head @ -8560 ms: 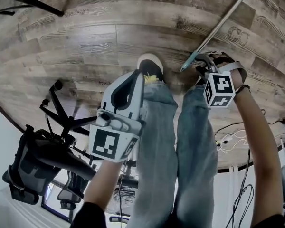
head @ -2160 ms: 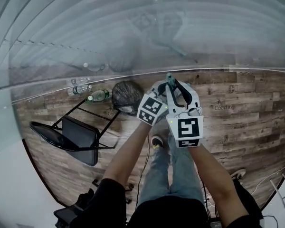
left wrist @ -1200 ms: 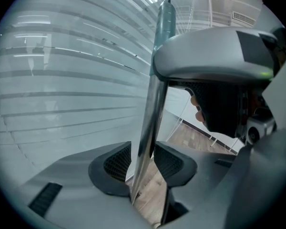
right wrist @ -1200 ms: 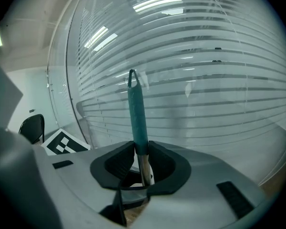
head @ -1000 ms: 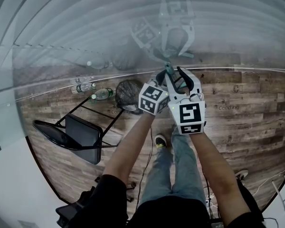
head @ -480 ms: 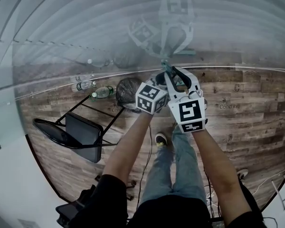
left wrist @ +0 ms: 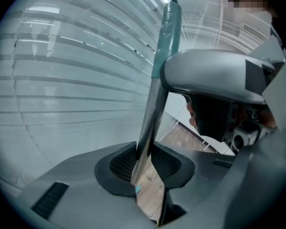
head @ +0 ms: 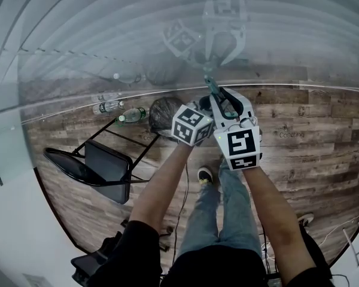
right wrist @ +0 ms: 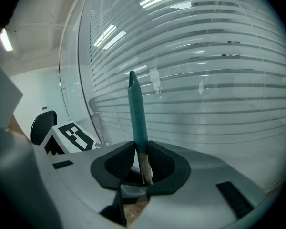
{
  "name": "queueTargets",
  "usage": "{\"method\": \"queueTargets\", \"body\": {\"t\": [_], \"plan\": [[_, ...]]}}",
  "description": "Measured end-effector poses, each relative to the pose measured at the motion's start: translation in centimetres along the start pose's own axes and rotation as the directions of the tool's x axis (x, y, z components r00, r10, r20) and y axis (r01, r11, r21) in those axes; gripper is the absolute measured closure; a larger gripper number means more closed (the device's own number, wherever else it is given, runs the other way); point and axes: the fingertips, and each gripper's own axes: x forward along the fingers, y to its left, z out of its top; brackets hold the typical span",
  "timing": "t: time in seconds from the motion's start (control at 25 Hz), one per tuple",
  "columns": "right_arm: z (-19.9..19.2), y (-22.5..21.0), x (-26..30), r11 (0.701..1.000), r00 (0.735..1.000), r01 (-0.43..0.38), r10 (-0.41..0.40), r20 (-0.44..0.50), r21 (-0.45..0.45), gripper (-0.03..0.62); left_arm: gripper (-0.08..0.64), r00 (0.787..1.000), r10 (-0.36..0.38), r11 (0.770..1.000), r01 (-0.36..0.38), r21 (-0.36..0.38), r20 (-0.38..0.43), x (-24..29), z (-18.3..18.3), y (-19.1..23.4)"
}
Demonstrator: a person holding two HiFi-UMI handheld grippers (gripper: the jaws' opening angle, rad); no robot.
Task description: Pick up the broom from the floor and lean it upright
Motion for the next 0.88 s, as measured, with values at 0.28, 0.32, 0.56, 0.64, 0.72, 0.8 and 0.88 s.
{"method": "queueTargets", "body": {"t": [0.28,0.32,0.56,0.64,0.72,0.8,0.88], "plan": [[-0.8,0.2,-0.3,0.998,0.999,0.015,-0.014,-0.03,0.053,0.494,0.453,0.995,-0.066,0.998,0.066,-0.006,-0.07,-0.2,-1.1,-0.9],[-1.1,0.0,-0.2,0.999,0.999,0.017,-0.015,-0.033,0.048,0.494,0.453,0.995,-0.062,0.998,0.062,-0.004,-0.076,0.0,-1.3,-0.9],[-1.7,-0.9,0.4,1.0,0.999,0.018,-0.018,-0.042,0.013,0.494,0.453,0.999,0.013,1.0,-0.012,0.026,-0.042,0.7,-1.5,-0.4],[-1.5,-1.1,0.4,1.0,0.999,0.026,-0.026,-0.044,0.0,0.494,0.429,0.999,0.02,0.999,-0.018,0.04,-0.035,0.7,-1.2,-0.5],[-1.3,-1.4,0.5,0.999,0.998,0.032,-0.033,-0.044,-0.014,0.494,0.343,0.999,0.021,0.998,-0.019,0.066,-0.041,0.7,-1.1,-0.7],[-1.2,-1.5,0.7,0.999,0.998,0.032,-0.033,-0.044,-0.016,0.492,0.33,0.999,0.023,0.996,-0.019,0.086,-0.047,0.5,-1.2,-0.8],[-1.2,-1.4,0.9,0.999,0.999,0.032,-0.033,-0.044,-0.018,0.489,0.33,0.999,0.029,0.996,-0.025,0.085,-0.044,0.2,-1.2,-0.6]]}}
